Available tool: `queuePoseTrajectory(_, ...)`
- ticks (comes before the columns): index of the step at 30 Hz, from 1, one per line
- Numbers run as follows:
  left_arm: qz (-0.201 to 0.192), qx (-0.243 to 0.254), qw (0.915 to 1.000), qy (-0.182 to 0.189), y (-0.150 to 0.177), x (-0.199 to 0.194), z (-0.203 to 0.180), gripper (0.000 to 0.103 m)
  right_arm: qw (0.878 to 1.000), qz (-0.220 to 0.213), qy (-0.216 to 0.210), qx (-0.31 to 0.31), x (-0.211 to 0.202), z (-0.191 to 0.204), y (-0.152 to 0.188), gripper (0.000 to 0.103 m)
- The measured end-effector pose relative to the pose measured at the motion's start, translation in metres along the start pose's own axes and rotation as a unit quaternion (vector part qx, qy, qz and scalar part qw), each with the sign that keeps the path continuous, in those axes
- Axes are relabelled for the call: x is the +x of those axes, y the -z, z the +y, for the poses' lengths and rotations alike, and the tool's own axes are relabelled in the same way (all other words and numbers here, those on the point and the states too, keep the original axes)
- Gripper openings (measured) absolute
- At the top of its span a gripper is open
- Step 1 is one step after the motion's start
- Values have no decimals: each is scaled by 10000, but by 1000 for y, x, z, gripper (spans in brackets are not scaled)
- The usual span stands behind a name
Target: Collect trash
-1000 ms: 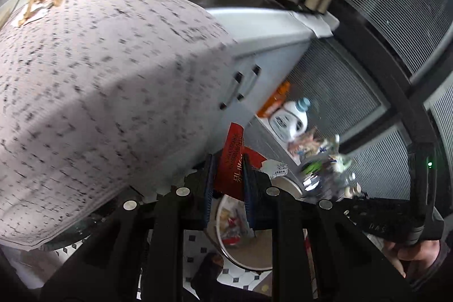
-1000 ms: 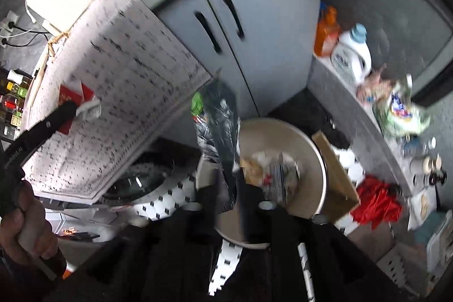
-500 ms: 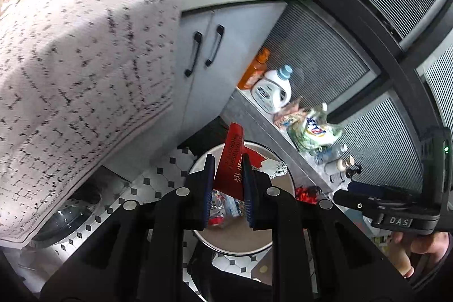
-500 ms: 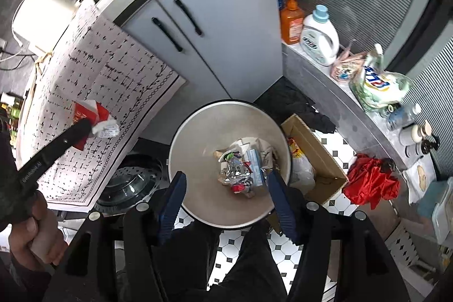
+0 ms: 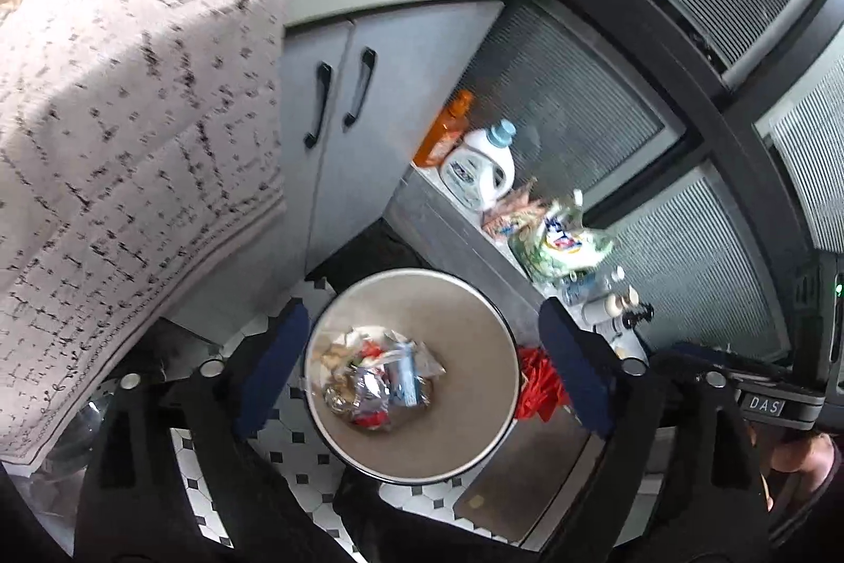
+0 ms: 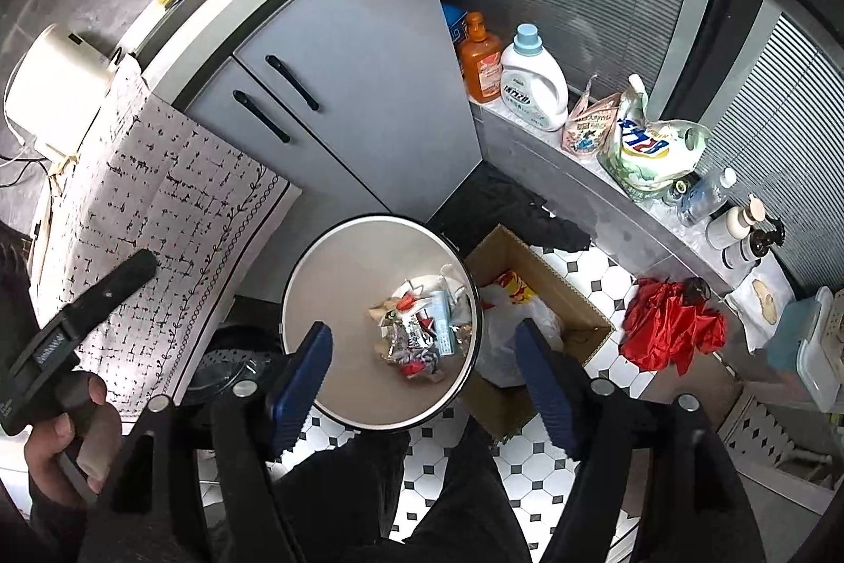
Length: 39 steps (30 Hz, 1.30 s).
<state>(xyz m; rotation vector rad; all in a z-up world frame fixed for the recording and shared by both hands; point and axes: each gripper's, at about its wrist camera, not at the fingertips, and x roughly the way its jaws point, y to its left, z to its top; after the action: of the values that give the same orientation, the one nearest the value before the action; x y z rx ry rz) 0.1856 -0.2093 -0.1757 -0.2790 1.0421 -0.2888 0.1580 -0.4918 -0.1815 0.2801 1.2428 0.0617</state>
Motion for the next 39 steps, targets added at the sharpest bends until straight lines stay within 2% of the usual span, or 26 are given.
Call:
queuePoseTrajectory(7,-369,-179,9990,-182,-11,-29,30,96,9997,-129,-46,-200,-1,28,-11,86)
queuePoseTrajectory(15,-933,-525,9928,-533,-28,-84,86,97,9972,-439,-286,-538,-8,93,-35,94)
queuePoseTrajectory(24,-1447,-959,9804,-936,-45,-144,170,97,9893,-836,-585,-1040,-11,196,-61,95)
queuePoseTrajectory(35,-1836,-1473,9632,-1298,-52,-203,271,97,9773,-910,-952,-1657,6,329,-80,95)
queuePoseTrajectory(39,-2008,-1617,9539,-1535,-50,-234,309,97,9714,-972,-1110,-1861,17,380,-84,95)
